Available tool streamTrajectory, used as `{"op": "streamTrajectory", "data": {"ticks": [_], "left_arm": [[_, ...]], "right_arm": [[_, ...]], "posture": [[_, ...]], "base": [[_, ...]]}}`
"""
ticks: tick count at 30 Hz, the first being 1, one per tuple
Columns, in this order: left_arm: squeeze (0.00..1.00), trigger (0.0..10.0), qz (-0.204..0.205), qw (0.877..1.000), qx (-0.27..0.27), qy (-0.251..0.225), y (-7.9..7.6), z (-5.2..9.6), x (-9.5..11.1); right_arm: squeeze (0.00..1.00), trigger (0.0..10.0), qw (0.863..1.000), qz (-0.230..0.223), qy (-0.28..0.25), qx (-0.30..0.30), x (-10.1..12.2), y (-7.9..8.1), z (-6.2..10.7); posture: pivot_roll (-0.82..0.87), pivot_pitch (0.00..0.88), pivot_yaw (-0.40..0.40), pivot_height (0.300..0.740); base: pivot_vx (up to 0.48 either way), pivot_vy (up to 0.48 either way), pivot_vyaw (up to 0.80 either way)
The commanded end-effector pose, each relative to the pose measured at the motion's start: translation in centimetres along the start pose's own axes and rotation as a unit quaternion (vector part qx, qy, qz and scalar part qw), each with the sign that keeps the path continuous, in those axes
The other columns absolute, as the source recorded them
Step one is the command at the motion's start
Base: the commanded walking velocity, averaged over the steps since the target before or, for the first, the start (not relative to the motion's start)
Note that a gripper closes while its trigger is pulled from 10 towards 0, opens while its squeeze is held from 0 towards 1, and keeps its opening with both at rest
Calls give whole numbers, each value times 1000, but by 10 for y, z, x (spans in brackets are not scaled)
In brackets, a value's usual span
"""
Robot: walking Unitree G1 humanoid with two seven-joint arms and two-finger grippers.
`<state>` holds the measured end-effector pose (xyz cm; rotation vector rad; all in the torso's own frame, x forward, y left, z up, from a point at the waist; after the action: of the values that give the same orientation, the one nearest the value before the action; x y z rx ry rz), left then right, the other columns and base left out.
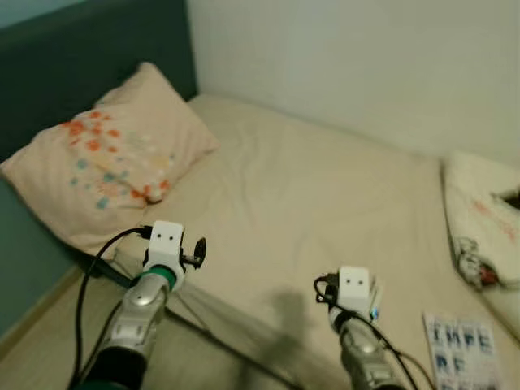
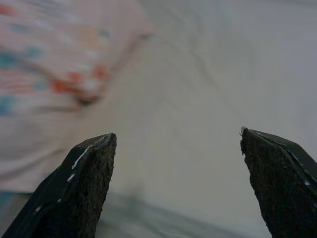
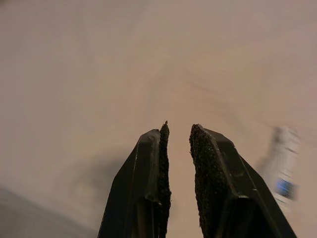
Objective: Clean up the room
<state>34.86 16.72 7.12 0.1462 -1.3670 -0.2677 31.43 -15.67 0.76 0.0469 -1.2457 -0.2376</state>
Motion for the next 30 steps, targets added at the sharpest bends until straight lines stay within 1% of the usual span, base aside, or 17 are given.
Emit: {"op": "streamTrajectory", "data": {"ticks": [1, 2, 4, 5, 6, 8, 9, 19, 30], "left_arm": [[0, 10000, 4, 1000, -1, 13, -3, 2, -7], [0, 10000, 6, 1000, 3, 15, -2, 2, -8], [0, 10000, 2, 1000, 6, 20, -1, 2, -9], [0, 10000, 2, 1000, 7, 21, 0, 2, -10], [0, 10000, 2, 1000, 7, 21, 0, 2, -10], [0, 10000, 23, 999, 13, 22, 1, 3, -11], [0, 10000, 23, 999, 15, 22, 2, 3, -11], [0, 10000, 17, 1000, 13, 23, 3, 2, -10], [0, 10000, 12, 1000, 11, 25, 3, 2, -11]], "right_arm": [[0, 10000, 1000, 3, 19, -4, -11, -3, 4], [0, 10000, 1000, 3, 19, -3, -11, -2, 4], [0, 10000, 1000, -1, 16, -4, -10, -2, 4], [0, 10000, 1000, -11, 17, -10, -11, -4, 4], [0, 10000, 1000, -11, 17, -10, -11, -4, 4], [0, 10000, 1000, -17, 20, -16, -11, -6, 4], [0, 10000, 1000, -17, 21, -17, -12, -6, 4], [0, 10000, 999, -17, 24, -15, -14, -5, 5], [0, 10000, 999, -24, 20, -13, -12, -4, 4]], "posture": [[128, 0, 25, 740], [127, 0, 25, 740], [127, 0, 25, 740], [128, 0, 26, 740], [128, 0, 26, 740], [128, 0, 26, 740], [128, 0, 26, 740], [130, 0, 25, 740], [131, 0, 23, 740]], "base": [[0, 0, 800], [0, 0, 800], [0, -480, 719], [0, -480, 0], [0, -480, 0], [0, 0, 0], [0, 0, 0], [0, 0, 0], [0, 0, 0]]}}
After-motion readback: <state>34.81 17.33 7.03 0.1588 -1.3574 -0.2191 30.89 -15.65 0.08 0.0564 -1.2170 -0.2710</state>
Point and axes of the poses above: a point about 5 cm out from each wrist's last joint towards the gripper, its own z axis pointing back from the gripper into the wrist, its own x axis along the axis of the wrist's last joint, y = z × x, the point moved 2 cm from there along -z, pointing out of the wrist towards the gripper, and after that the axes turned 11 degrees about -z, right-handed, at the moved point
